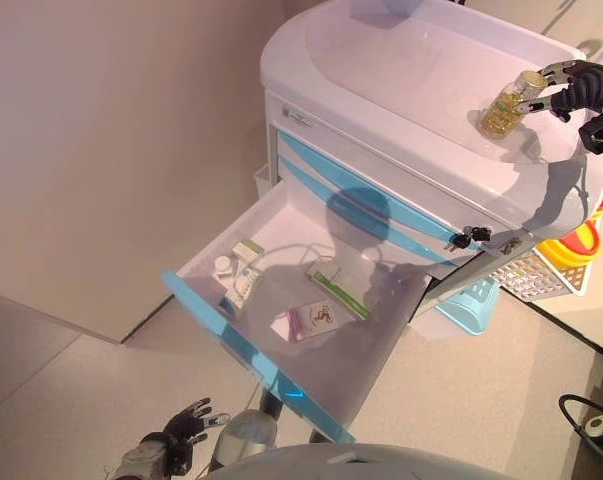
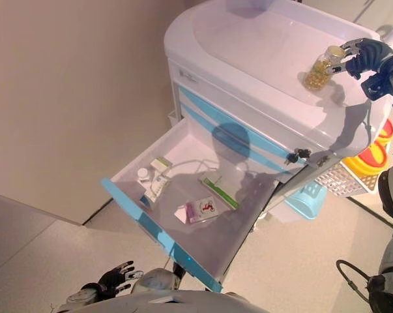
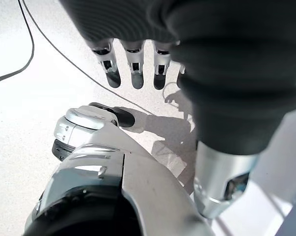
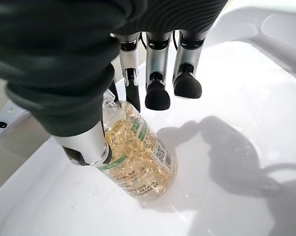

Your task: Open the drawer and pick up the medicine

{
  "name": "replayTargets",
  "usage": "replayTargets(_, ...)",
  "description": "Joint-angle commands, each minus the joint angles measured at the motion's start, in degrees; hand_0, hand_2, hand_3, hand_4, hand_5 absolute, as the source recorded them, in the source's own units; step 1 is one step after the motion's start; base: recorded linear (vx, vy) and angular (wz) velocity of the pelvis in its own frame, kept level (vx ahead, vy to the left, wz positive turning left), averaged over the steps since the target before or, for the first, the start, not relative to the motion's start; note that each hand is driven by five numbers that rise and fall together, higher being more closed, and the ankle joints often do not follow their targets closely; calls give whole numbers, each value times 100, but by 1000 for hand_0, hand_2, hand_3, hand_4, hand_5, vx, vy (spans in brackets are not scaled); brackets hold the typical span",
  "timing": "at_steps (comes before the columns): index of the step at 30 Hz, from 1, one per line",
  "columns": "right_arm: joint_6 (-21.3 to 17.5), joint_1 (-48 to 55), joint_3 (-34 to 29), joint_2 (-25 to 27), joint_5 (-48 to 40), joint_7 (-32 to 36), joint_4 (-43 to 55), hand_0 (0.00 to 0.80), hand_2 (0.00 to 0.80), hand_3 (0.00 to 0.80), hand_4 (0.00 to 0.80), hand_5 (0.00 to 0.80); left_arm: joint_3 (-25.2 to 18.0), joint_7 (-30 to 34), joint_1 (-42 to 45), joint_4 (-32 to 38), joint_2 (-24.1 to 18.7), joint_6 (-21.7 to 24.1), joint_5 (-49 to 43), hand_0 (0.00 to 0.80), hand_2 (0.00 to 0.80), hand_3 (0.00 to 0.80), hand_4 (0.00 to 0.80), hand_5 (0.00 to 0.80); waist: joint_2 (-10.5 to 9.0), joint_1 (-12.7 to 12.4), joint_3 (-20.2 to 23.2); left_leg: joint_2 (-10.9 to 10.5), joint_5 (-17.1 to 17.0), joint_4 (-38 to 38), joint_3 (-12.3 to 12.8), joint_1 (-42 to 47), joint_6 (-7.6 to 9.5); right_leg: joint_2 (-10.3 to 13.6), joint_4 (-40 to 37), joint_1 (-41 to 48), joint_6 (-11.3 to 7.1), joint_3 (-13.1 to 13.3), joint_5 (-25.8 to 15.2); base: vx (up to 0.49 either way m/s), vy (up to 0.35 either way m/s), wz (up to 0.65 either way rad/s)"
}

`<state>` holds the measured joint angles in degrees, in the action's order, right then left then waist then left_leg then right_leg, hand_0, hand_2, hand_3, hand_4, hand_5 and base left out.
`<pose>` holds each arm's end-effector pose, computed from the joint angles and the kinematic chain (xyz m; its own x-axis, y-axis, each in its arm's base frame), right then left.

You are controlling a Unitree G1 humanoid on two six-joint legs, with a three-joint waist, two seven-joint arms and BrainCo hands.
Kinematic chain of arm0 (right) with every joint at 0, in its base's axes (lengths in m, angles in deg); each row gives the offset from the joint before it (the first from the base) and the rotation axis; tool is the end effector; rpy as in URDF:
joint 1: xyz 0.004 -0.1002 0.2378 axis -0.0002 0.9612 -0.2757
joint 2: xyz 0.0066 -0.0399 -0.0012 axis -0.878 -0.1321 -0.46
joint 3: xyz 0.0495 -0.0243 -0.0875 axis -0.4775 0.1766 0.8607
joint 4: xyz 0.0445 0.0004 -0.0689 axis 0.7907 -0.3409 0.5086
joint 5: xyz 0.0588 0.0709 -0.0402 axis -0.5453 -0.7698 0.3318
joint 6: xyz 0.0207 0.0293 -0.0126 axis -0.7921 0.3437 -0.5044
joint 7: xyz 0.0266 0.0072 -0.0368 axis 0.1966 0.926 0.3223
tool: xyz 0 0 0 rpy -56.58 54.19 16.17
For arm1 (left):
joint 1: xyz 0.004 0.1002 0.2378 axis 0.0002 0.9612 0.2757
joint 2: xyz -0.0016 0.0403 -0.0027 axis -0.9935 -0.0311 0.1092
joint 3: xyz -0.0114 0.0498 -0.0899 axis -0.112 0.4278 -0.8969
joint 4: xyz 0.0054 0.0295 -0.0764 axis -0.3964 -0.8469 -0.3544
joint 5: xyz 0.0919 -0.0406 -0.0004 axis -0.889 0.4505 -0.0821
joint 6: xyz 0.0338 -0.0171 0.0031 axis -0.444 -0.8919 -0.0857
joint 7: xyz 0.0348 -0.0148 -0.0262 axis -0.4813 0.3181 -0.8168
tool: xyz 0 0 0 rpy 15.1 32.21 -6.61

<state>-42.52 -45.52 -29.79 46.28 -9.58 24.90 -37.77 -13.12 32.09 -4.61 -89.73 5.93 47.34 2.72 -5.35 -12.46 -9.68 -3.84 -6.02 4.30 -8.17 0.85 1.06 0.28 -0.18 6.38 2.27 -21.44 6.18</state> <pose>0.3153 -0.3376 0.2981 0.9885 -0.1068 -0.1066 -0.0080 0.6684 -0.7437 0.0712 0.2574 -0.1036 0.4771 -0.0521 -0.8773 0.0080 0.9985 -0.0549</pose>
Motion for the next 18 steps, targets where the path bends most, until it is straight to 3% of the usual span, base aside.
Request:
replayTargets(1,-209,-363,352,436,170,119,86,0,0,0,0,0,259,105,74,233,-268,137,176,0,0,0,0,0,-44,-107,23,-103,590,-130,274,74,-59,297,350,-255,-342,305,-191,-1,13,3)
replayTargets(11,-246,-448,275,527,-356,-314,228,0,0,0,0,0,365,92,135,387,-285,97,217,0,0,0,0,0,12,-71,-2,-95,598,-145,292,91,-61,313,379,-273,-367,342,-205,-3,2,1)
replayTargets(18,-144,-447,-220,666,-1731,-1245,564,0,0,0,0,0,463,83,306,596,-325,13,129,0,0,0,0,0,58,2,71,-98,639,-174,338,133,-53,325,407,-257,-398,403,-196,-9,1,0)
